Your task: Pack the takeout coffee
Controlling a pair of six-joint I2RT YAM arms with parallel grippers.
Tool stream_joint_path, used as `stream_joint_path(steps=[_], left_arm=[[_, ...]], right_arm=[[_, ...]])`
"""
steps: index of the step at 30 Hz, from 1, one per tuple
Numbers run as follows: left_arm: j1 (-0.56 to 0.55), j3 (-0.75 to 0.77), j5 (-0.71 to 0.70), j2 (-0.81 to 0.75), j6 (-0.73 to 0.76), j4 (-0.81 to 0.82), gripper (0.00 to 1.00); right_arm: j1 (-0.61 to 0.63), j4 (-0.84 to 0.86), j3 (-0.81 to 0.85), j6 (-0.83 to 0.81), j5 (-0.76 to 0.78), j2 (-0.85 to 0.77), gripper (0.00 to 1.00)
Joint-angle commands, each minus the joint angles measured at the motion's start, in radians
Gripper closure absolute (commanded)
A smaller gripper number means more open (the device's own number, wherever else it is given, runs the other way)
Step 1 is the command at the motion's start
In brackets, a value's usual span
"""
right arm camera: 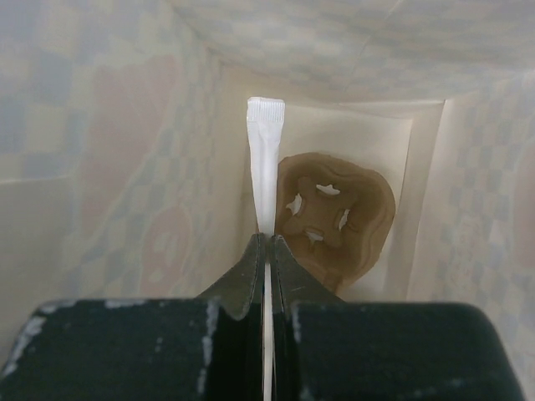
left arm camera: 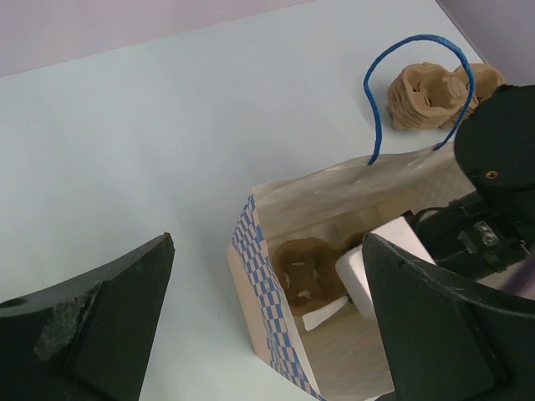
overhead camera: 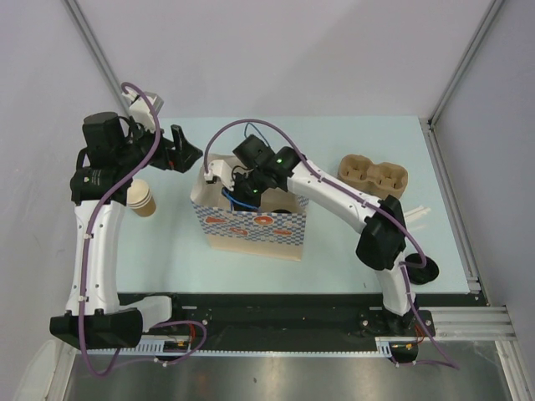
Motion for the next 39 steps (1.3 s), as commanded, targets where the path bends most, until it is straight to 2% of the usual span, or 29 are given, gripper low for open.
stream_joint_path(steps=[1, 4, 5, 7, 8, 10, 13, 16, 27, 33, 34, 36, 39], left_arm=[[0.013, 0.007, 0.008, -0.005, 0.026, 0.01, 0.01], [0.017, 0.009, 0.008, -0.004, 0.029, 0.007, 0.01], [0.018, 0.007, 0.011, -0.005, 0.029, 0.007, 0.0], [0.018, 0.007, 0.011, -0.005, 0.032, 0.007, 0.0], [0.018, 0.005, 0.011, -0.007, 0.032, 0.005, 0.01], [0.02, 0.005, 0.011, -0.009, 0.034, 0.005, 0.0], [0.021, 0.008, 0.016, -0.009, 0.034, 0.004, 0.0], [0.023, 0.022, 0.02, -0.002, 0.031, 0.001, 0.0], [0.023, 0.082, 0.04, 0.033, 0.023, -0.011, 0.0], [0.021, 0.157, 0.057, 0.071, 0.029, -0.03, 0.0], [0.023, 0.179, 0.057, 0.085, 0.032, -0.037, 0.0], [0.023, 0.211, 0.052, 0.102, 0.046, -0.053, 0.01], [0.021, 0.284, 0.034, 0.143, 0.069, -0.086, 0.0]], right_arm=[[0.002, -0.038, 0.059, 0.045, 0.024, 0.039, 1.0], [0.003, -0.05, 0.073, 0.061, 0.024, 0.048, 1.0], [0.005, -0.055, 0.076, 0.068, 0.022, 0.05, 0.94], [0.006, -0.058, 0.082, 0.08, 0.03, 0.048, 0.89], [0.008, -0.059, 0.086, 0.081, 0.03, 0.047, 0.82], [0.008, -0.061, 0.094, 0.088, 0.034, 0.041, 0.75], [0.012, -0.061, 0.122, 0.088, 0.053, 0.031, 0.61], [0.012, -0.061, 0.157, 0.094, 0.077, 0.024, 0.52], [0.002, -0.035, 0.254, 0.091, 0.133, -0.061, 0.32], [-0.061, 0.025, 0.356, 0.175, 0.108, -0.107, 0.17], [-0.089, 0.054, 0.353, 0.183, 0.09, -0.119, 0.09], [-0.116, 0.095, 0.32, 0.216, 0.071, -0.168, 0.01], [-0.178, 0.177, 0.266, 0.264, 0.051, -0.248, 0.0]])
